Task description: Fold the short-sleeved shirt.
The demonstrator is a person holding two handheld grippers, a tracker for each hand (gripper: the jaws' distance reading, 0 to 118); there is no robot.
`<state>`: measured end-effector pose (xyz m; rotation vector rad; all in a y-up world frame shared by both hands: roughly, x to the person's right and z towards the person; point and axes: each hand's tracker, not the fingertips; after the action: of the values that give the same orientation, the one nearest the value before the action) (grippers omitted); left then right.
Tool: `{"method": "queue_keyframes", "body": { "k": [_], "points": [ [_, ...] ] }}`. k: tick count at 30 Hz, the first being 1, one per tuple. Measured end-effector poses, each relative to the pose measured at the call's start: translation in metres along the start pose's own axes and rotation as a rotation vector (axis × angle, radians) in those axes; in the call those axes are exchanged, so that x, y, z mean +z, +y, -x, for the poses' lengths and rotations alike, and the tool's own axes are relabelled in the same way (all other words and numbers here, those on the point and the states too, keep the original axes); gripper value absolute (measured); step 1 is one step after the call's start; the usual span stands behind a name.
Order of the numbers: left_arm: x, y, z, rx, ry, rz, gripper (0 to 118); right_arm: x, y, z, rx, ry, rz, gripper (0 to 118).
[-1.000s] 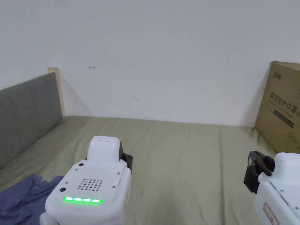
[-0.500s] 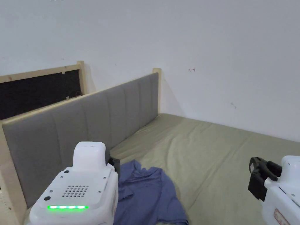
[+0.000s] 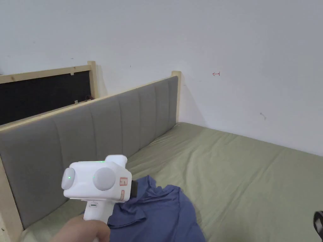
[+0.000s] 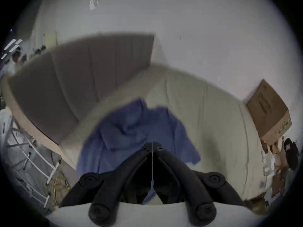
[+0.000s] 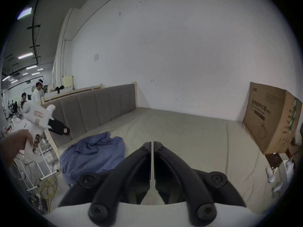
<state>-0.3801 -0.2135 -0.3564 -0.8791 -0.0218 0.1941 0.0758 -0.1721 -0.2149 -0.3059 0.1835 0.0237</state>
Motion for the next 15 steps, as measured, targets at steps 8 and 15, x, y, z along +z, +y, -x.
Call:
{"method": "queue_keyframes", "body": {
  "k": [8, 15],
  "points": [
    [-0.152, -0.022, 0.019, 0.122, 0.039, 0.225, 89, -0.027, -0.03, -0.025, -0.009, -0.04, 0.129, 3],
    [-0.236, -0.042, 0.002, -0.054, 0.11, 0.28, 118, -0.046, -0.052, -0.039, -0.051, -0.046, 0.226, 3]
  ]
}}
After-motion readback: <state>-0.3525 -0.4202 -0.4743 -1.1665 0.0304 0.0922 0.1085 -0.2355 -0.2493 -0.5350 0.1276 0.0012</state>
